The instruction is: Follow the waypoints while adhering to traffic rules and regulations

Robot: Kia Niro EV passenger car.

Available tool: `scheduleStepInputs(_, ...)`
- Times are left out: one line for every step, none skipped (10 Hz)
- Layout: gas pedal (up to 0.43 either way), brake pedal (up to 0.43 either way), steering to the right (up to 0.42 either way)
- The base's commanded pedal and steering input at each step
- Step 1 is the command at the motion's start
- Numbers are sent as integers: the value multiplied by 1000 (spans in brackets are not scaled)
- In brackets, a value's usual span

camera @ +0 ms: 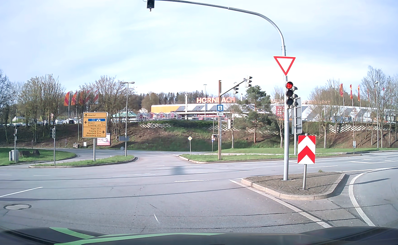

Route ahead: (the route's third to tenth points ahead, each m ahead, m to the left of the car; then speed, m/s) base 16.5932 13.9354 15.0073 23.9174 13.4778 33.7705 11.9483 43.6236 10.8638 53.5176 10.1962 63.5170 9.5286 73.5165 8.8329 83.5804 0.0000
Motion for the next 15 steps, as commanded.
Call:
scheduleStepInputs(0, 402, -2)
scheduleStepInputs(0, 409, -2)
scheduleStepInputs(0, 402, -2)
scheduleStepInputs(0, 402, -2)
scheduleStepInputs(0, 409, -2)
scheduleStepInputs(0, 409, -2)
scheduleStepInputs(0, 402, -2)
scheduleStepInputs(0, 409, -2)
scheduleStepInputs(0, 402, -2)
scheduleStepInputs(0, 402, -2)
scheduleStepInputs(0, 409, -2)
scheduleStepInputs(0, 402, -2)
scheduleStepInputs(0, 402, -2)
scheduleStepInputs(0, 402, -2)
scheduleStepInputs(0, 402, -2)
